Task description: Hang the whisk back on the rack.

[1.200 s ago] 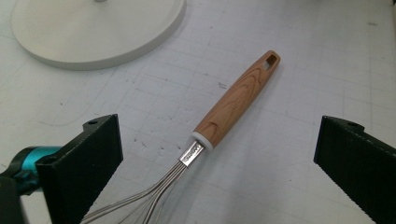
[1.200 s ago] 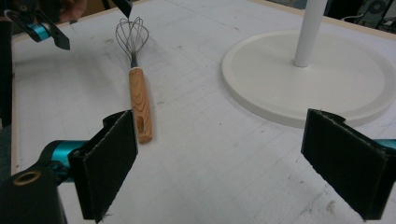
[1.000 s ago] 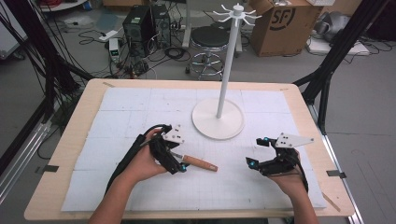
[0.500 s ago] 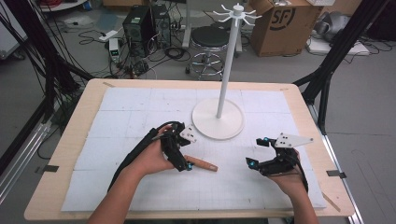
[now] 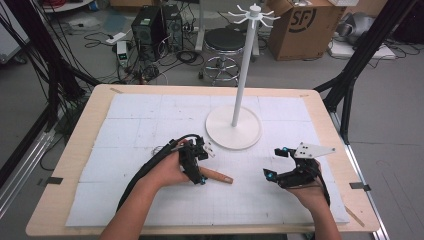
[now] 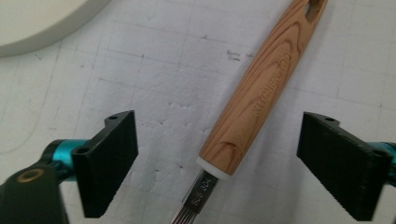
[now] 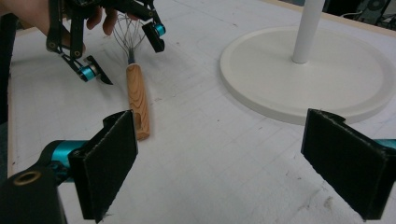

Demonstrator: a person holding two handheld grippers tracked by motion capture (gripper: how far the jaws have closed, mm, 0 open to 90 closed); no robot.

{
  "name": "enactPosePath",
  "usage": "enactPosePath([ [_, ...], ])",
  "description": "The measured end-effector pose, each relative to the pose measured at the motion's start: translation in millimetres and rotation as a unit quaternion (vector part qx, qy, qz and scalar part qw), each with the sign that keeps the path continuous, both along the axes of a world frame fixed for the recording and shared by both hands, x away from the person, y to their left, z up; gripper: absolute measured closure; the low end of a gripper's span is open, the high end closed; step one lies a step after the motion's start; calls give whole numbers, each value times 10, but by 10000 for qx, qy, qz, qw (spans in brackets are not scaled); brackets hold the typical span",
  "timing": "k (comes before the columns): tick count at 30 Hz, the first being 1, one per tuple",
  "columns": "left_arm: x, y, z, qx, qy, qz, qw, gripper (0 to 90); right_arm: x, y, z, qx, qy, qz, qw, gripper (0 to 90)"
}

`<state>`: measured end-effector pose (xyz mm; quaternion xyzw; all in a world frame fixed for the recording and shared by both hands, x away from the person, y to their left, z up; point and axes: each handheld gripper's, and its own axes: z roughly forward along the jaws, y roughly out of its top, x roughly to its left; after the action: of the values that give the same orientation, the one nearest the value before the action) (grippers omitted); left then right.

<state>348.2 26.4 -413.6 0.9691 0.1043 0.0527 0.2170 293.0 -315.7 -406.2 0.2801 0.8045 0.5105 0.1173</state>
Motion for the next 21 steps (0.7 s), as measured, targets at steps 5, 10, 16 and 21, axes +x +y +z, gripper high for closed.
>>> enactPosePath([
  [5, -3, -24, -37, 156, 74, -90, 9998, 283, 0, 8, -4, -15, 11, 13, 10000, 99],
  [10, -5, -28, -64, 283, 195, -196, 9992, 464, 2, 15, -11, -63, 9, 6, 10000, 99],
  [16, 21, 19, -59, 250, 359, -169, 9989, 567, 1, 15, -17, -104, 2, -4, 9999, 99],
  [21, -12, -5, -55, 330, 293, -154, 9989, 595, 2, 20, -20, -107, 9, 2, 9999, 100],
])
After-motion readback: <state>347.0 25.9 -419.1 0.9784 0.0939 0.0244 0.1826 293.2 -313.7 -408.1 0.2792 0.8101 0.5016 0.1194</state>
